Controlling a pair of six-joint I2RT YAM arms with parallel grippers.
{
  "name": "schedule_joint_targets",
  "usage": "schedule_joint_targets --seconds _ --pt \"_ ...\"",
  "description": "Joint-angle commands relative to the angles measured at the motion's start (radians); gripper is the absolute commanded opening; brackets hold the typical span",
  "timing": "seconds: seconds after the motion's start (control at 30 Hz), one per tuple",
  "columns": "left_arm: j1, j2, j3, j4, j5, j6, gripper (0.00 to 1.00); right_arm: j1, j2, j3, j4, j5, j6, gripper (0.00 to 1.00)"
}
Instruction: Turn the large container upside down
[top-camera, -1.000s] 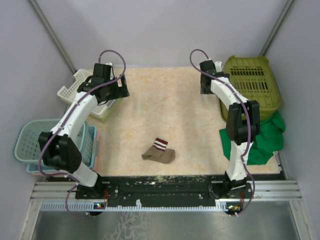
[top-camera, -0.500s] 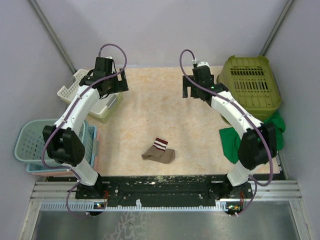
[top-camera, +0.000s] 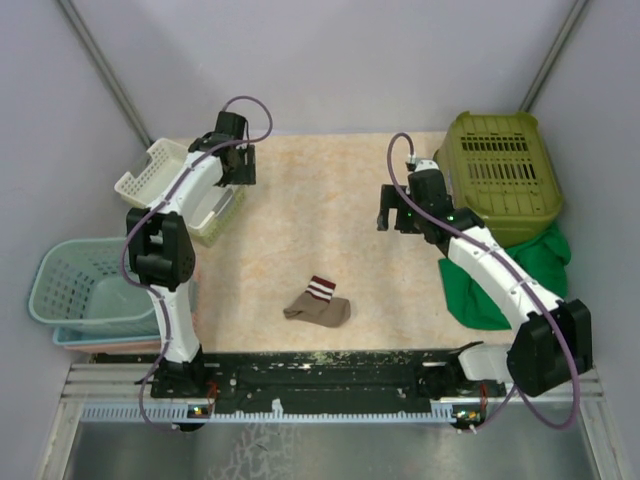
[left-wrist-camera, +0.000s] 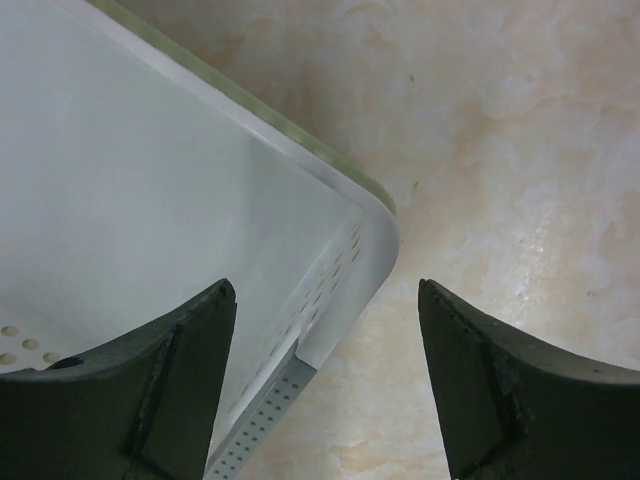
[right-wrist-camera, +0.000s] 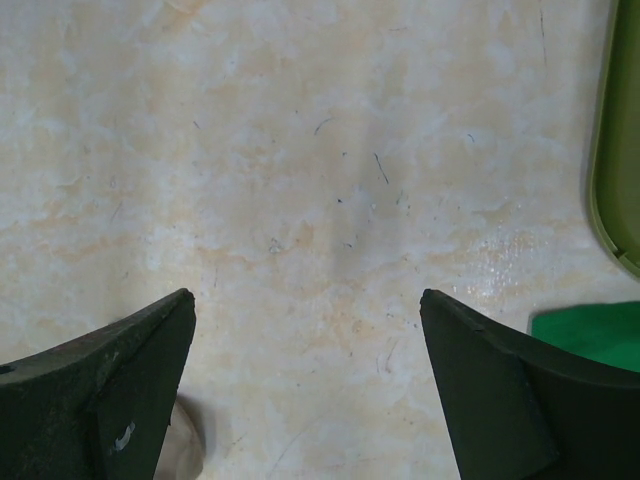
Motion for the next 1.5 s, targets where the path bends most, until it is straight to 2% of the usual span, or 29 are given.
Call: schedule_joint_targets --seconds 0.0,0.13,0.3,0.47,0.7,0.9,1.1,1.2,1.33,1.47 --pt "0.012 -0.002 -0.006 -0.044 0.038 0.088 0.77 -0.002 -0.089 -0.028 0.008 0.025 0.018 0.94" --pt "0.013 -0.045 -0.059 -0.001 0.136 0.107 0.59 -0.002 -0.084 -0.035 0.008 0.018 0.026 0.94" --pt "0.012 -0.064 -0.085 0.032 0.219 0.138 0.48 -0.002 -0.07 -0.03 0.016 -0.003 0.038 0.93" --pt "0.015 -0.029 -0.043 0.022 0.251 0.157 0.34 -0.002 -0.07 -0.036 0.015 -0.009 0.045 0.93" --pt "0.013 -0.025 0.107 -0.036 0.262 0.19 0.0 -0.002 -0.094 -0.051 0.003 0.0 0.053 0.93" --pt "0.011 -0.096 0.244 -0.123 0.196 0.214 0.0 -0.002 -0.102 -0.059 0.012 -0.007 0.074 0.92" --pt "-0.026 -0.221 0.35 -0.132 0.181 0.23 0.0 -0.002 -0.124 -0.065 0.038 0.006 0.104 0.92" --pt "-0.062 -0.291 0.359 -0.097 0.337 0.232 0.0 -0.002 -0.15 -0.057 0.04 0.025 0.112 0.92" --pt "-0.196 -0.333 0.357 -0.062 0.516 0.174 0.0 -0.014 -0.189 0.029 -0.031 0.16 0.065 0.92" --pt "-0.286 -0.323 0.346 0.034 0.705 0.057 0.0 -0.1 -0.27 0.119 -0.081 0.191 0.018 0.92"
